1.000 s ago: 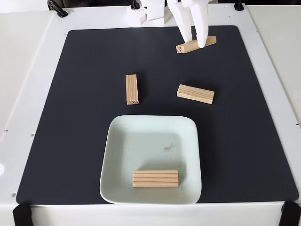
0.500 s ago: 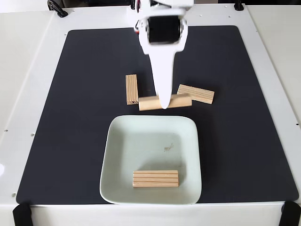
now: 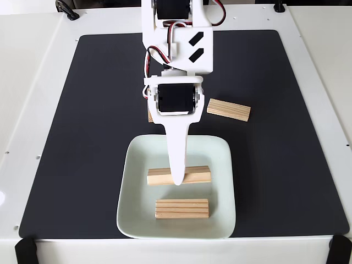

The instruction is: Pick up the wooden block and place them on the plate.

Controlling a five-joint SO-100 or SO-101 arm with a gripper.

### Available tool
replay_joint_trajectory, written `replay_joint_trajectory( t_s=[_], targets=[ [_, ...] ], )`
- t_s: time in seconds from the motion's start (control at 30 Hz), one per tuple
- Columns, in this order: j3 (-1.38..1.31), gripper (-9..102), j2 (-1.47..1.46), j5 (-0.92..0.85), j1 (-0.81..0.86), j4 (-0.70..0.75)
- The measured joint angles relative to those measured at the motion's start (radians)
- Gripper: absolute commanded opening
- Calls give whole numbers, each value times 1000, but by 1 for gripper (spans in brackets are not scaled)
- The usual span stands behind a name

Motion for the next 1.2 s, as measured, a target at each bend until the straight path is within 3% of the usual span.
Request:
replay_joint_trajectory(
  t_s=[0.63,1.0,1.2],
  targets=[
    [0,1,-6,0,26,0],
    [15,34,-6,0,28,0],
    [18,37,-6,-12,28,0]
  ],
)
